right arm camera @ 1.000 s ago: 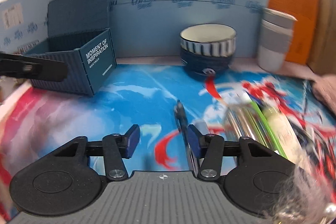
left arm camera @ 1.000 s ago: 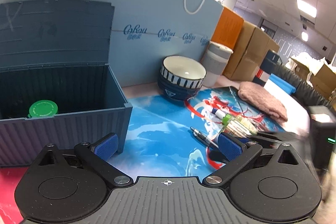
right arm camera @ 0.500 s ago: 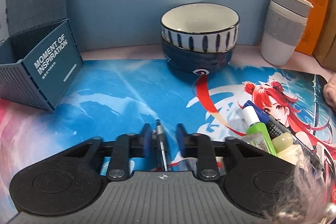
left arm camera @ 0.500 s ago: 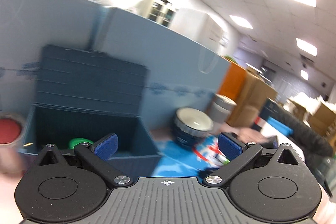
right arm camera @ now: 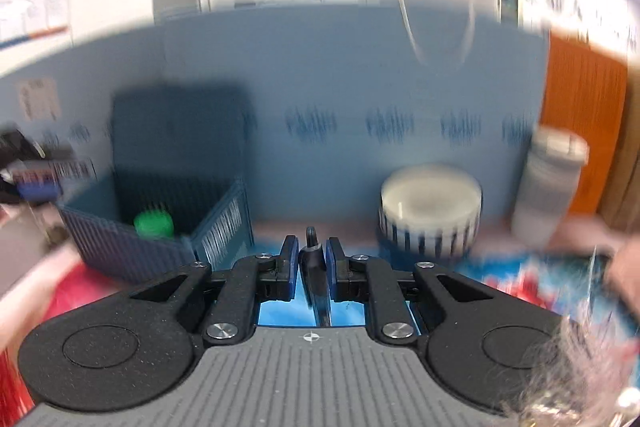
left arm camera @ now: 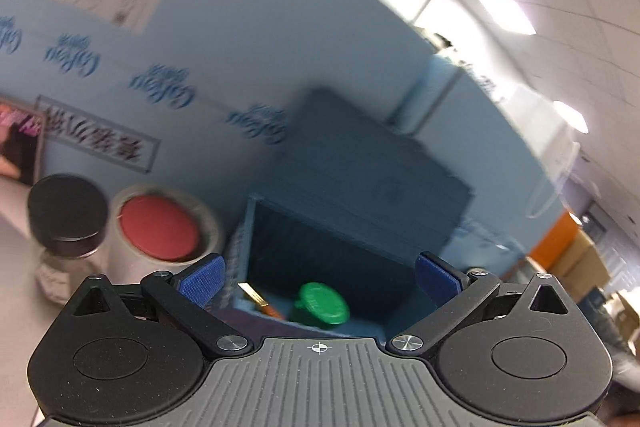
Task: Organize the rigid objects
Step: 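Carry the black pen into the blue box and open the right tool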
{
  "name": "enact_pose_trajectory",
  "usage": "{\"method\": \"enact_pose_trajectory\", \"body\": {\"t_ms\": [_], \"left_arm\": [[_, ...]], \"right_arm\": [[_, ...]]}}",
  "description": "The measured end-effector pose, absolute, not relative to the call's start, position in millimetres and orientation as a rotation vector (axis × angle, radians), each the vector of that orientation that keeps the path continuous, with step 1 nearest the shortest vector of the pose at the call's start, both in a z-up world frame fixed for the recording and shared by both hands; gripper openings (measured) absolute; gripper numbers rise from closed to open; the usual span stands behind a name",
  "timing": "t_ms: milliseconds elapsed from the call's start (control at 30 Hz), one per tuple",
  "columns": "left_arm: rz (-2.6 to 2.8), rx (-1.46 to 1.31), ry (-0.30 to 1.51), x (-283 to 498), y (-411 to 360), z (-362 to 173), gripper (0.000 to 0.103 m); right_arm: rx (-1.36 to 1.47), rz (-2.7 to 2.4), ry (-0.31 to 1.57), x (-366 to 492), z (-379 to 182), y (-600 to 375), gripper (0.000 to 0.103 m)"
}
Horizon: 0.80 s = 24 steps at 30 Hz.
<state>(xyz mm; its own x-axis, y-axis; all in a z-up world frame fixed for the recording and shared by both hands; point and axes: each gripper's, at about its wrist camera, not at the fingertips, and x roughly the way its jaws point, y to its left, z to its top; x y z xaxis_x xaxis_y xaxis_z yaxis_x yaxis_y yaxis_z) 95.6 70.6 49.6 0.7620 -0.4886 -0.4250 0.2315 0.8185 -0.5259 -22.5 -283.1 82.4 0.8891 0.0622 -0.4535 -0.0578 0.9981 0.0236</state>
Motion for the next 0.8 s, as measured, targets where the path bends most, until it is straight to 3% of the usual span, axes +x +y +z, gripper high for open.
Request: {"method": "enact_pose_trajectory", "body": {"t_ms": [133, 300, 433, 567, 733, 800], "left_arm": [[-0.392, -0.489, 0.608, 100, 74, 39, 0.102], [-0.346, -0.449, 0.603, 102, 73, 34, 0.101], [-0.326, -0.432, 0.615, 105, 75, 29, 0.099], [-0.349, -0.466, 0.618, 108, 81, 27, 0.094], [-0.374, -0.483, 0.632, 110, 81, 27, 0.078], [-0.38, -0.485, 0.638, 110, 79, 26, 0.077]], "right_arm": [[0.011, 0.017, 0.274, -17, 121, -265, 0.013], [0.197, 0.142, 0.174, 9, 147, -253, 0.012], [0.319, 0.279, 0.272, 45, 135, -238, 0.012], [0.269, 0.288, 0.379, 74, 110, -215, 0.012], [0.089, 0.211, 0.463, 92, 89, -190, 0.012], [0.02, 0.185, 0.483, 95, 83, -186, 0.012]]}}
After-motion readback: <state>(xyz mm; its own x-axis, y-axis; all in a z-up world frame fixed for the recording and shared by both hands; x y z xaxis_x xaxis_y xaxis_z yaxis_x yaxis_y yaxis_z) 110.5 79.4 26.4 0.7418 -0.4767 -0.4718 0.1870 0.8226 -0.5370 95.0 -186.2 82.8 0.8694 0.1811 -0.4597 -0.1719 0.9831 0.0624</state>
